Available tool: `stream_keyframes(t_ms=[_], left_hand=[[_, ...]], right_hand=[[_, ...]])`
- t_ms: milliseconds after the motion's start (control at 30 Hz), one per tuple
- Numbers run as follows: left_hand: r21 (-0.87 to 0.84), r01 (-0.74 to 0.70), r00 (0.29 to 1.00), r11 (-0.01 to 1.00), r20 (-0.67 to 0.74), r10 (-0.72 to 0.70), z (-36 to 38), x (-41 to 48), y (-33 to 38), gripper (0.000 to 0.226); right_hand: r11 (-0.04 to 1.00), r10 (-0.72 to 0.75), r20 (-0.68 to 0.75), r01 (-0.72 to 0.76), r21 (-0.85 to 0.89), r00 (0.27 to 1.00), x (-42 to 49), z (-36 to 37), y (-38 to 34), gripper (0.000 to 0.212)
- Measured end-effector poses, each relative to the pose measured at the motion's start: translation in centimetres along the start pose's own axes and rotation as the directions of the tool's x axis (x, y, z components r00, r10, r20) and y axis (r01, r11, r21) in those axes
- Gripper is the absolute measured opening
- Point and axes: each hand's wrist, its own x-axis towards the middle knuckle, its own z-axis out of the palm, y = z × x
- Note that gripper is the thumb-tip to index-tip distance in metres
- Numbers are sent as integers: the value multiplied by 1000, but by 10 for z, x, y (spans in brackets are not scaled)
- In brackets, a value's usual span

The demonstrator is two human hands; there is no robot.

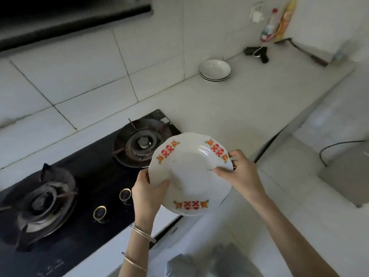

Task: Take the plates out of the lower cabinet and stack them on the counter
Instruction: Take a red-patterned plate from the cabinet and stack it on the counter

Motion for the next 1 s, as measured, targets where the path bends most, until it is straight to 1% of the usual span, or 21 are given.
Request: stream_keyframes(t_ms=[200, 400, 567, 667, 767, 933, 1000], left_hand=[[8, -72, 997, 997, 27, 71, 87, 32, 48, 53], [-32, -43, 999, 999, 6, 43, 192, 42, 99, 53], [-44, -40, 999, 998, -23, 39, 256, 55, 144, 48], [-66, -45, 999, 997, -26, 44, 283, 76, 169, 45], [-44, -78, 996, 996, -50, 76, 301, 102, 190, 46], [-45, -73, 995, 996, -65, 70, 323, 159, 219, 51], [-43, -63, 995, 997, -80, 60, 330, 185, 230, 49]], right_hand=[[1000, 3, -27, -3, -5, 1000, 69, -65, 28, 41], [998, 6, -2, -6, -59, 1000, 145, -151, 63, 42], [993, -22, 21, 24, -112, 1000, 209, -208, 77, 41], [994, -31, 21, 33, -108, 999, 250, -228, 82, 40], [995, -42, 42, 45, -94, 998, 289, -237, 82, 37], [991, -98, 59, 103, -86, 993, 359, -238, 73, 37], [990, -103, 61, 108, -90, 993, 390, -236, 66, 40]])
